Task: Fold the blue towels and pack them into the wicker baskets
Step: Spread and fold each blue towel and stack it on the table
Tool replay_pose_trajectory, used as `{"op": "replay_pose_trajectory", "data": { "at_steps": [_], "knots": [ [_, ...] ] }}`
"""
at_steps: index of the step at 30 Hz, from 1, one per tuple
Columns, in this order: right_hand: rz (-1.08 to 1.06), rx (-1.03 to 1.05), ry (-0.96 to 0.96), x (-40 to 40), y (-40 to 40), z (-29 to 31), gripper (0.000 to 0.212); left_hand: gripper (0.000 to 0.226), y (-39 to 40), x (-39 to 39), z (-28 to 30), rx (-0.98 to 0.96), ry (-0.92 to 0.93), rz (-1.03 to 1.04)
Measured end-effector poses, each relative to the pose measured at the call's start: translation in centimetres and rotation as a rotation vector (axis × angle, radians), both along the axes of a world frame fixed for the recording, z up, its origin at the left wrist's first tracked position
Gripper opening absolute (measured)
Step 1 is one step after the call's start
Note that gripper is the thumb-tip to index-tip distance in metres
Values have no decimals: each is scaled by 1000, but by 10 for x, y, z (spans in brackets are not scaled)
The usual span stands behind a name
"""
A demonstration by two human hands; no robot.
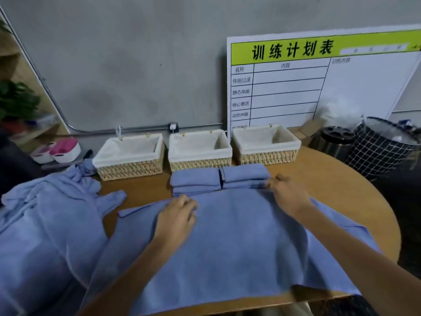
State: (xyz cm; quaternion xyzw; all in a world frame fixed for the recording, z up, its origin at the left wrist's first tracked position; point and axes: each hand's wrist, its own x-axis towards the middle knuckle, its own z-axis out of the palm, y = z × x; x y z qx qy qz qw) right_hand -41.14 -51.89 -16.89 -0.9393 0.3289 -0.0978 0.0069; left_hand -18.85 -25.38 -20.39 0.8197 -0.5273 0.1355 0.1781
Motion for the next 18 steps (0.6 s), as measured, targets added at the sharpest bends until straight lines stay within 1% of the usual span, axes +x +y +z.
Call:
{"op": "replay_pose_trajectory", "data": {
  "at_steps": [1,3,6,8,10,11,12,14,16,17,18],
  "knots": [
    [8,21,-36,2,6,-12,23,20,1,-6,-8,26,18,11],
    [3,12,-88,0,12,-34,18,40,7,-10,-17,81,64,78],
    [-20,-6,-220,-15,8,-53,18,63,23,0,-14,204,172,228],
    [-47,-59,-269,-29,1,-60,21,68,35,9,-14,256,214,268],
    [-100,-100,-261,-42,-9,-61,26,71,44,21,-13,296,251,310],
    [-119,-145,-224,-47,-16,-61,32,74,47,27,-11,321,267,332],
    [-140,-195,-148,-51,-23,-59,35,76,50,33,-10,342,280,356],
    [-188,-254,42,-54,-35,-47,33,75,51,41,-9,340,287,401],
    [-232,-205,201,-51,-42,-34,37,73,51,45,-10,318,286,431],
    [-246,-149,227,-49,-44,-31,39,73,52,46,-12,312,278,438],
    [-249,-68,213,-48,-45,-30,40,74,53,47,-13,304,267,443]
  ]
}}
